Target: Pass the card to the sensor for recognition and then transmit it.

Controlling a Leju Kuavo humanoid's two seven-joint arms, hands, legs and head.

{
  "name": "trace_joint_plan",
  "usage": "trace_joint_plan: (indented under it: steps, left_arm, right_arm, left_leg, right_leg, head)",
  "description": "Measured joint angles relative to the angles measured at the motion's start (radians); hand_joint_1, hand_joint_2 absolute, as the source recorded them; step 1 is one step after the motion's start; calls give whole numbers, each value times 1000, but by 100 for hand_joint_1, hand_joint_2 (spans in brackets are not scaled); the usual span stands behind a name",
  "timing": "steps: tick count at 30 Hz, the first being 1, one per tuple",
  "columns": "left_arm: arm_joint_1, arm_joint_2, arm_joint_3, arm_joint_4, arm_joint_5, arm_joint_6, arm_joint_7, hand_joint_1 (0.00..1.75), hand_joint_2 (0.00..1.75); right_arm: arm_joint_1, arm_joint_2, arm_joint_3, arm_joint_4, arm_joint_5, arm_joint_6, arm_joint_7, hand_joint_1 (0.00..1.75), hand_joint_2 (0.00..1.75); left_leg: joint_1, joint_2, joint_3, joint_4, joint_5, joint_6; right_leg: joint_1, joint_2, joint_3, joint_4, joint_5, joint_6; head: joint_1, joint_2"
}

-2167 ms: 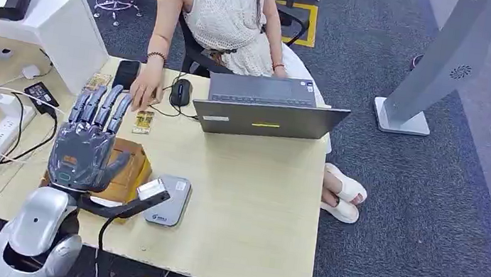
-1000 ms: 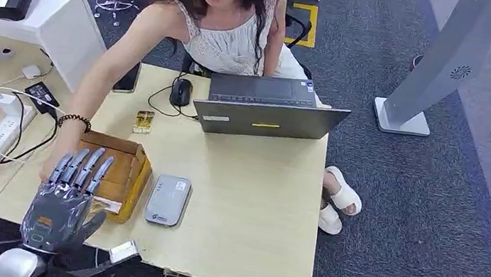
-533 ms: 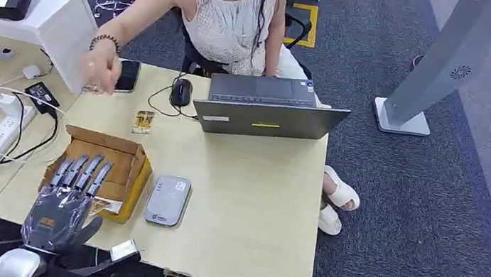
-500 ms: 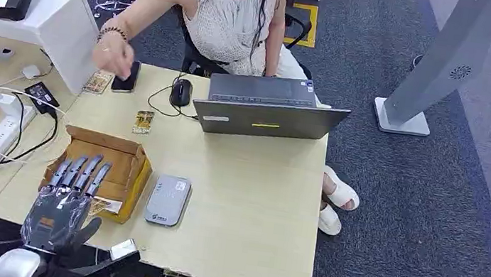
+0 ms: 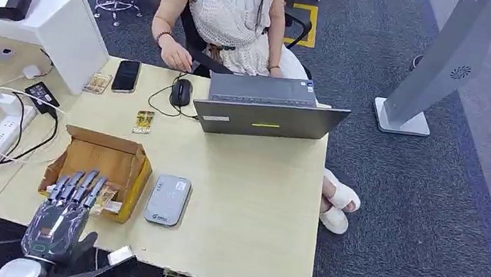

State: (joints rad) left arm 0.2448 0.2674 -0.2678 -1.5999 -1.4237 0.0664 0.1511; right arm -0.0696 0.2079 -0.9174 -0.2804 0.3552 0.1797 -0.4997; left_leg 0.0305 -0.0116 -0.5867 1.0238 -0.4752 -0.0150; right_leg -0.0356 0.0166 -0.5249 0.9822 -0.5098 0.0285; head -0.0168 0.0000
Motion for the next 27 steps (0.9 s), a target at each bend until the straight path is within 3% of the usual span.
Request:
trace_joint_plan:
  steps: [18, 27]
  left_arm:
    - [-48, -56, 97, 101, -32, 28, -9, 0, 175]
    - [-24, -66, 103, 49, -50, 51, -63, 0, 175]
  right_arm:
    - [-6, 0, 0, 0, 25, -3, 7, 0, 175]
    - [-5, 0, -10, 0, 18, -1, 0, 0, 175]
  left_leg:
    - [0, 0, 0, 0, 0, 0]
    - [0, 0, 0, 0, 0, 0]
  right_leg:
    - [0, 0, 0, 0, 0, 0]
    - [0, 0, 0, 0, 0, 0]
  head:
    - [0, 0]
    - [0, 0]
